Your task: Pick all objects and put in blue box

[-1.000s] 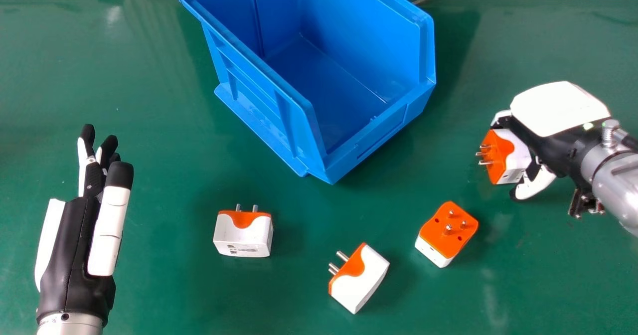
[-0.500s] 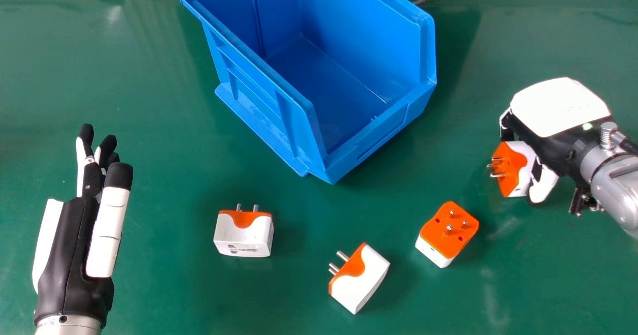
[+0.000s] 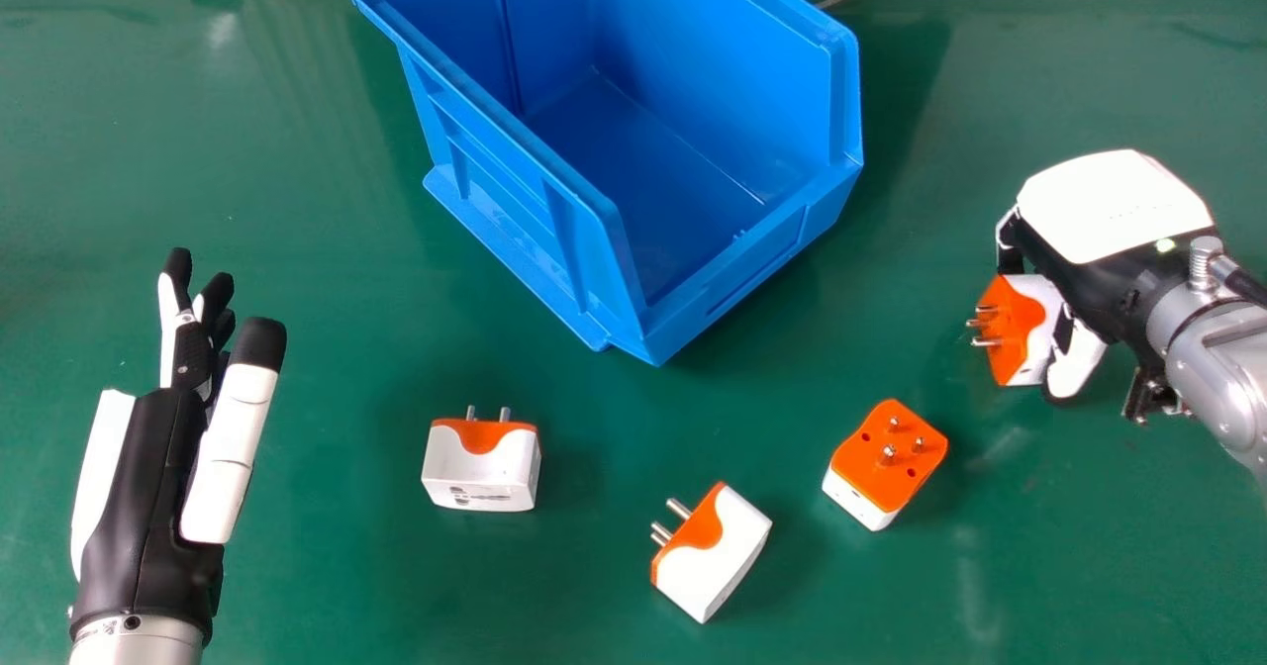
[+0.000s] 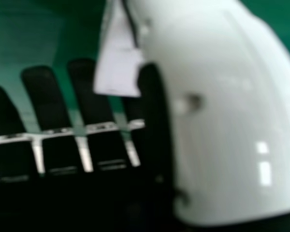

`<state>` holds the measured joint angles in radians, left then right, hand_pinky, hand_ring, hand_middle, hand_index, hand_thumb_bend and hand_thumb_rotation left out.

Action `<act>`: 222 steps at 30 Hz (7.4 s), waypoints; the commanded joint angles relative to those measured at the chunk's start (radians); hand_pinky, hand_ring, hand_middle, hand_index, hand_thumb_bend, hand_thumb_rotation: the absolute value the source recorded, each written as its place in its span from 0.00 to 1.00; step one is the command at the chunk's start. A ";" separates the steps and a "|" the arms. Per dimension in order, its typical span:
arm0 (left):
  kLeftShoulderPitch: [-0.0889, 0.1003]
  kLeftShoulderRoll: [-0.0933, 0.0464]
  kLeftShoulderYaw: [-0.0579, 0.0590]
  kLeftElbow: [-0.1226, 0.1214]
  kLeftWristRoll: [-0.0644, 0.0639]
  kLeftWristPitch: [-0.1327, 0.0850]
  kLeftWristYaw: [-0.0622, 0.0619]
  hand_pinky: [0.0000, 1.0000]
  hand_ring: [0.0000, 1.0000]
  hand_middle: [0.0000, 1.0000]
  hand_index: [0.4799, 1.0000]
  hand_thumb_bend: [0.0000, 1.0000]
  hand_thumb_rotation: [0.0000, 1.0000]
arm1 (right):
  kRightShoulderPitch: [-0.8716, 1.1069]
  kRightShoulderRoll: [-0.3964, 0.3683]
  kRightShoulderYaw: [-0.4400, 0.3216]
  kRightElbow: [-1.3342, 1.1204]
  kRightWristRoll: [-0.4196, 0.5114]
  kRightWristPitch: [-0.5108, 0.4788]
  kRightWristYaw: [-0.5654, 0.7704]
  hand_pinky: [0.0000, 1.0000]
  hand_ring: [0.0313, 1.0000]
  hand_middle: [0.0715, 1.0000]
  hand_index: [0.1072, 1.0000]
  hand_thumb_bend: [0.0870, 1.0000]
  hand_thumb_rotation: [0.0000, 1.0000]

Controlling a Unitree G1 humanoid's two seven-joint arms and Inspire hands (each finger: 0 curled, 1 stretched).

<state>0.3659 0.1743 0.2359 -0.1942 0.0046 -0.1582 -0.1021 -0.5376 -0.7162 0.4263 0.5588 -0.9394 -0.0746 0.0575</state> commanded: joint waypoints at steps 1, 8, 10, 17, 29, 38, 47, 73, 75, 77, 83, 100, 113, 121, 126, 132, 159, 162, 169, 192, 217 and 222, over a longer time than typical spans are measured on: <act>0.002 0.002 0.002 -0.027 0.007 0.002 0.012 1.00 1.00 1.00 1.00 0.86 1.00 | 0.019 -0.034 -0.051 -0.093 0.041 0.005 0.004 0.33 0.41 0.42 0.48 0.45 0.00; -0.001 0.003 -0.003 -0.034 0.002 0.017 0.012 1.00 1.00 1.00 1.00 0.86 1.00 | 0.211 -0.092 -0.215 -0.445 0.140 -0.019 0.011 0.34 0.43 0.44 0.46 0.45 0.00; -0.002 0.003 -0.004 -0.039 0.000 0.027 0.012 1.00 1.00 1.00 1.00 0.86 1.00 | 0.256 -0.101 -0.264 -0.541 0.155 -0.030 0.011 0.34 0.43 0.44 0.46 0.45 0.00; -0.015 0.004 -0.009 -0.037 -0.002 0.045 0.014 1.00 1.00 1.00 1.00 0.85 1.00 | 0.272 -0.078 -0.340 -0.718 0.178 -0.058 0.029 0.36 0.45 0.47 0.42 0.45 0.00; -0.022 -0.004 -0.017 -0.048 0.008 0.073 0.032 1.00 1.00 1.00 1.00 0.83 1.00 | 0.065 0.030 -0.270 -0.677 0.167 -0.128 0.065 0.34 0.42 0.45 0.46 0.45 0.00; -0.020 -0.011 -0.024 -0.045 0.013 0.056 0.043 1.00 1.00 1.00 1.00 0.83 1.00 | -0.096 0.115 -0.190 -0.502 0.128 -0.175 0.041 0.34 0.42 0.44 0.46 0.45 0.00; -0.016 -0.015 -0.027 -0.042 0.004 0.043 0.040 1.00 1.00 1.00 1.00 0.83 1.00 | -0.270 0.221 -0.098 -0.286 0.057 -0.142 0.019 0.34 0.42 0.44 0.46 0.45 0.00; 0.017 -0.025 -0.037 -0.090 0.001 0.035 0.033 1.00 1.00 1.00 1.00 0.83 1.00 | -0.660 0.533 0.163 0.476 -0.035 -0.025 -0.245 0.40 0.50 0.46 0.37 0.45 0.00; 0.016 -0.025 -0.037 -0.094 0.004 0.036 0.034 1.00 1.00 1.00 1.00 0.83 1.00 | -0.666 0.546 0.172 0.498 -0.035 -0.022 -0.262 0.39 0.50 0.46 0.37 0.45 0.00; 0.016 -0.024 -0.036 -0.096 0.008 0.035 0.035 1.00 1.00 1.00 1.00 0.83 1.00 | -0.665 0.557 0.180 0.512 -0.035 -0.020 -0.285 0.39 0.50 0.46 0.37 0.45 0.00; 0.012 -0.023 -0.033 -0.109 0.014 0.050 0.038 1.00 1.00 1.00 1.00 0.82 0.99 | -0.654 0.554 0.199 0.535 -0.033 -0.054 -0.351 0.39 0.51 0.47 0.37 0.45 0.00; 0.006 -0.016 -0.023 -0.151 0.033 0.101 0.036 1.00 1.00 1.00 1.00 0.77 0.94 | -0.613 0.513 0.271 0.510 -0.057 -0.005 -0.335 0.95 1.00 1.00 1.00 0.51 0.63; -0.004 -0.013 -0.018 -0.161 0.025 0.121 0.028 0.99 1.00 1.00 1.00 0.74 0.93 | -0.513 0.465 0.216 0.399 0.000 0.005 -0.365 0.94 1.00 1.00 1.00 0.44 0.58; -0.017 -0.011 -0.007 -0.150 -0.009 0.125 0.007 0.99 1.00 1.00 1.00 0.72 0.93 | -0.295 0.355 0.154 0.085 0.000 0.050 -0.352 0.93 1.00 1.00 1.00 0.40 0.56; -0.023 -0.003 -0.001 -0.144 -0.023 0.127 -0.003 1.00 1.00 1.00 1.00 0.70 0.94 | -0.194 0.280 0.133 -0.079 -0.023 0.060 -0.317 0.93 1.00 1.00 0.99 0.36 0.57; -0.038 0.003 0.007 -0.131 -0.041 0.140 -0.013 1.00 1.00 1.00 1.00 0.71 0.94 | -0.056 0.175 0.082 -0.319 -0.038 0.064 -0.243 0.93 1.00 1.00 0.98 0.31 0.59; -0.127 0.007 0.020 0.013 -0.109 0.033 -0.062 1.00 1.00 1.00 1.00 0.72 0.87 | 0.847 0.421 -0.106 -0.929 -0.133 0.350 -0.313 0.88 0.94 0.97 0.95 0.32 0.56; -0.128 0.009 0.022 0.016 -0.109 0.032 -0.063 1.00 1.00 1.00 1.00 0.72 0.87 | 0.887 0.447 -0.095 -0.935 -0.157 0.362 -0.322 0.88 0.94 0.96 0.95 0.33 0.57; -0.124 0.011 0.025 0.012 -0.106 0.032 -0.064 1.00 1.00 1.00 1.00 0.73 0.87 | 0.954 0.493 -0.076 -0.939 -0.217 0.387 -0.338 0.88 0.93 0.96 0.94 0.34 0.58; -0.116 0.036 0.042 -0.008 -0.123 0.059 -0.075 1.00 1.00 1.00 1.00 0.76 0.87 | 0.925 0.525 -0.063 -0.881 -0.215 0.505 -0.091 0.84 0.89 0.93 0.92 0.37 0.56; -0.108 0.061 0.060 -0.009 -0.143 0.063 -0.093 1.00 1.00 1.00 1.00 0.77 0.87 | 0.824 0.507 -0.068 -0.875 -0.225 0.586 0.066 0.81 0.86 0.90 0.89 0.37 0.54; -0.105 0.063 0.062 -0.013 -0.143 0.065 -0.095 1.00 1.00 1.00 1.00 0.78 0.87 | 0.798 0.497 -0.070 -0.847 -0.227 0.589 0.061 0.81 0.86 0.89 0.87 0.37 0.54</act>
<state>0.2602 0.2222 0.2860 -0.1869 -0.1294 -0.0904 -0.1943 0.2718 -0.2109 0.3644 -0.2842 -1.1517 0.5113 0.1248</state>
